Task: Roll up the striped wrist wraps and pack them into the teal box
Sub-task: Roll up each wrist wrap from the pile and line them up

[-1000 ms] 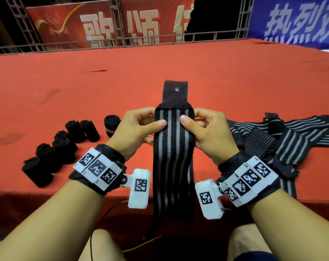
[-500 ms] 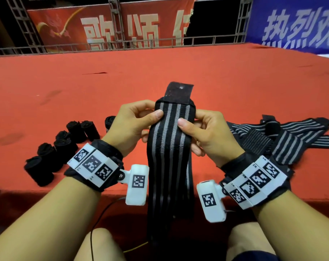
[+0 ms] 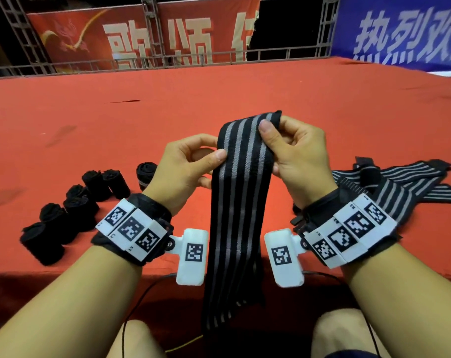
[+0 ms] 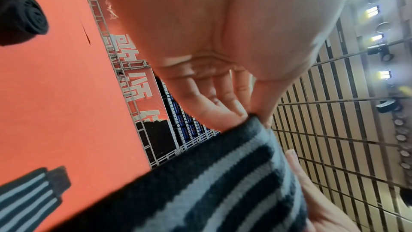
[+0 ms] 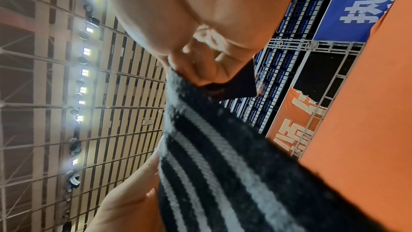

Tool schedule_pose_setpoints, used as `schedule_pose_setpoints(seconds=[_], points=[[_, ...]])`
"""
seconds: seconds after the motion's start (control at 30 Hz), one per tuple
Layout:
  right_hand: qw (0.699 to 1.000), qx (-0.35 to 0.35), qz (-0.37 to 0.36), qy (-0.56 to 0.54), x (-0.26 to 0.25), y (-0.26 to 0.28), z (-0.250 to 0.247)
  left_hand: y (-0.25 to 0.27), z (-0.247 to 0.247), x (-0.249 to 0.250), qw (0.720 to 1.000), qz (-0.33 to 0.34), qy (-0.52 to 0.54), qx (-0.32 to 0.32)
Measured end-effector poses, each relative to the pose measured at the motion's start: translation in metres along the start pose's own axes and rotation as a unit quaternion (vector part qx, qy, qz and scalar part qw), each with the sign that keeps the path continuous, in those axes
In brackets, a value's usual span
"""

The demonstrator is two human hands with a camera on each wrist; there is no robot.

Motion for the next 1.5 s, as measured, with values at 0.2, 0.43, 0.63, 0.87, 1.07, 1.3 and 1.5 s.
schedule_pose_setpoints(seconds=[0.2, 0.43, 0.63, 0.87, 1.07, 1.3, 1.5], points=[[0.99, -0.138, 0.002, 0.006, 0.008, -0.014, -0.002, -0.021, -0.006, 0.011, 0.999, 0.039, 0.003, 0.038], [0.986, -0.125, 0.088, 0.069, 0.06, -0.004, -0.009, -0.048, -0.018, -0.004, 0.998, 0.029, -0.007, 0.064], [0.972, -0.15, 0.136, 0.121, 0.086, 0.0, -0.022, -0.062, -0.02, -0.053, 0.997, -0.062, -0.021, 0.029], [0.968, -0.119, 0.176, 0.138, 0.115, -0.021, -0.035, -0.1, -0.025, -0.096, 0.995, -0.088, -0.029, 0.032], [0.873, -0.089, 0.409, 0.248, 0.202, -0.002, -0.06, -0.103, -0.036, -0.186, 0.942, -0.306, -0.141, 0.019], [0.863, -0.062, 0.409, 0.289, 0.206, 0.01, -0.057, -0.073, -0.033, -0.21, 0.937, -0.297, -0.182, -0.025], [0.809, -0.101, 0.433, 0.385, 0.184, 0.03, -0.057, -0.042, -0.03, -0.202, 0.926, -0.344, -0.158, 0.004]])
Point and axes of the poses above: each hand's wrist, its own y-axis away from the middle knuckle, its own z-axis out of the palm, x = y × z, the point moved 3 cm from there along -y, towards the middle knuckle, and after that the axes turned 8 degrees about -x, right-handed, at the moved point
